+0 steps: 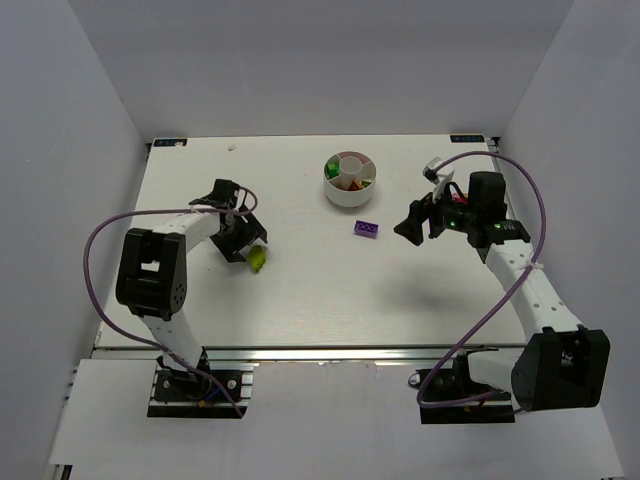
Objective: Sort the legos into containers by color
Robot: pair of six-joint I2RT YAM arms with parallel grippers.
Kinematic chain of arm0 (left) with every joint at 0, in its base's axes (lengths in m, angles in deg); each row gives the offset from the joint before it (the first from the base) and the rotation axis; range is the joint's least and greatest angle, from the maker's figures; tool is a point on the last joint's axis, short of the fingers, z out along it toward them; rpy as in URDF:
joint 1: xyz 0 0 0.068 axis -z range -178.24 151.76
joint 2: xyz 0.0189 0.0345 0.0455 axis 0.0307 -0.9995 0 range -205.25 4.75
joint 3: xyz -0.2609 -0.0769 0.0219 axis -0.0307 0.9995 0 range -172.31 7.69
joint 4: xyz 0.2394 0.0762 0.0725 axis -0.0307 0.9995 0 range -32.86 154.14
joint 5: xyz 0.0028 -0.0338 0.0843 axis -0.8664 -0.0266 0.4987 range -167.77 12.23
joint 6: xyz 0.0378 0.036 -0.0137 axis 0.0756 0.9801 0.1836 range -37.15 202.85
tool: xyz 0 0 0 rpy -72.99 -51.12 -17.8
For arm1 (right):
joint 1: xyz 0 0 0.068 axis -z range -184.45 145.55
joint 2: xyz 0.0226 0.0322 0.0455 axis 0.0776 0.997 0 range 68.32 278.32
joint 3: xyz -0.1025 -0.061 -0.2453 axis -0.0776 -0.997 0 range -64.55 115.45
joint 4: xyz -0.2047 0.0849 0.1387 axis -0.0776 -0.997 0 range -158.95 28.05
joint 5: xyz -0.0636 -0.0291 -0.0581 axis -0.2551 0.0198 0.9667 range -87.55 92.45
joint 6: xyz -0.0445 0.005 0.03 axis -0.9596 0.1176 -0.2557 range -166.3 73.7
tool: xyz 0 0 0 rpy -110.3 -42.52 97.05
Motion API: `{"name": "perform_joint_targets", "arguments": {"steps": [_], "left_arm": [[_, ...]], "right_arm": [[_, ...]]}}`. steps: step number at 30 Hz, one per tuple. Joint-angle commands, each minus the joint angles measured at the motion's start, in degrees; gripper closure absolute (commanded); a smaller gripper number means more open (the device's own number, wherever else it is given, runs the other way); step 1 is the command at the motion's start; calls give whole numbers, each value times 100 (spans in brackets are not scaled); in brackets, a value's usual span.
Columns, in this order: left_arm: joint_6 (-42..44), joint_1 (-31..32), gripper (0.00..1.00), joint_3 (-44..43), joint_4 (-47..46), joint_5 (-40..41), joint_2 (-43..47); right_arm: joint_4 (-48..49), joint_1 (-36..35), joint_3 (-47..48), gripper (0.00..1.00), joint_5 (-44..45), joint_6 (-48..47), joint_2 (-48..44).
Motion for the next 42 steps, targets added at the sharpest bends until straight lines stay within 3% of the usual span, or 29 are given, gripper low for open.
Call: {"name": "perform_joint_targets", "arguments": {"steps": [1,7,20,27,39,42], "left_arm": [[38,109,15,-204,10,-67,-114],[47,241,17,-257,54,-41,-237],[258,329,38,-160,133,-32,-123],[389,356,31,-37,203,73,-9],[776,461,33,-19,441,838,52],[776,461,30,-2,405,882,237]], "right_arm": [[230,20,-7,17,-103,-64,-156],[212,37,-7,17,-67,-91,-173],[239,46,-25,17,-129,-82,-165],[248,46,-77,18,-190,-55,-200],[186,46,-165,18,-287,-55,-244],[81,29,-201,18,-454,-134,-226]]}}
